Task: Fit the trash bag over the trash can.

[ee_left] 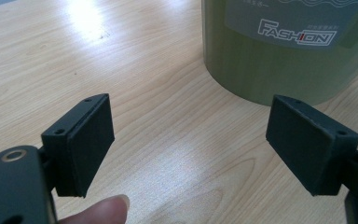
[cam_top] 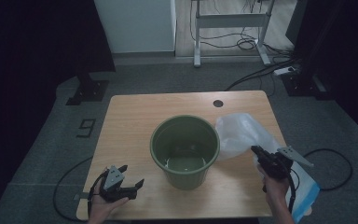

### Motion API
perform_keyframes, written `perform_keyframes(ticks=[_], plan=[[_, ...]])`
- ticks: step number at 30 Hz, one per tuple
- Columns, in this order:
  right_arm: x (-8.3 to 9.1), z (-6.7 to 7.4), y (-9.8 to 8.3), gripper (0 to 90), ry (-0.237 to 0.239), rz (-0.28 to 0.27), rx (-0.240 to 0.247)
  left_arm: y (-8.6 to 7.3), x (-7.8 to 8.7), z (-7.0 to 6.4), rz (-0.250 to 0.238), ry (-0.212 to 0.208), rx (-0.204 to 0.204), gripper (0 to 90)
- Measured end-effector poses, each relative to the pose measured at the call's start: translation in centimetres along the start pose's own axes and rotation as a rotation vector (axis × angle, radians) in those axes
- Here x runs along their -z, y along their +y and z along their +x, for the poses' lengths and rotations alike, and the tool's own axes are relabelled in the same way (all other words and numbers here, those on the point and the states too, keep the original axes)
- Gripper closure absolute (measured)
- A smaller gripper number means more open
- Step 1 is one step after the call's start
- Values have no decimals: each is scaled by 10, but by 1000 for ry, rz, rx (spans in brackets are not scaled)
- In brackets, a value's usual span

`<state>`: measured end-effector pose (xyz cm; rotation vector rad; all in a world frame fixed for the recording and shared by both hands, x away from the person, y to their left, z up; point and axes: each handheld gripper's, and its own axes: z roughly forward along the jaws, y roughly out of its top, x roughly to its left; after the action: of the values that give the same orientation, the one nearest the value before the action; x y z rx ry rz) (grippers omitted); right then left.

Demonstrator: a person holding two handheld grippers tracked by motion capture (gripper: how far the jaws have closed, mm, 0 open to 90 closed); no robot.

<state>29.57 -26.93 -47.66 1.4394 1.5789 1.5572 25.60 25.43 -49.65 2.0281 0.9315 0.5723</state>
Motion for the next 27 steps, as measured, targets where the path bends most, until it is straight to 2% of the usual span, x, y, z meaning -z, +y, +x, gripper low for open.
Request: perform_keyframes(ticks=[5, 10, 17, 22, 25, 27], plan=[[18, 5, 20, 884, 37, -84, 3, 1, 0, -2, -9, -7, 9, 148], [33, 16, 33, 884, 73, -135, 25, 4, 2, -4, -20, -11, 28, 145], [47, 31, 49, 884, 117, -189, 78, 6, 2, -6, -23, -17, 10, 143], [57, 35, 62, 884, 126, -225, 98, 4, 3, -4, -31, -21, 27, 143], [64, 42, 70, 884, 120, -229, 143, 5, 2, -4, -29, -21, 32, 144], [67, 44, 76, 884, 128, -233, 147, 6, 2, -5, -32, -28, 44, 144]])
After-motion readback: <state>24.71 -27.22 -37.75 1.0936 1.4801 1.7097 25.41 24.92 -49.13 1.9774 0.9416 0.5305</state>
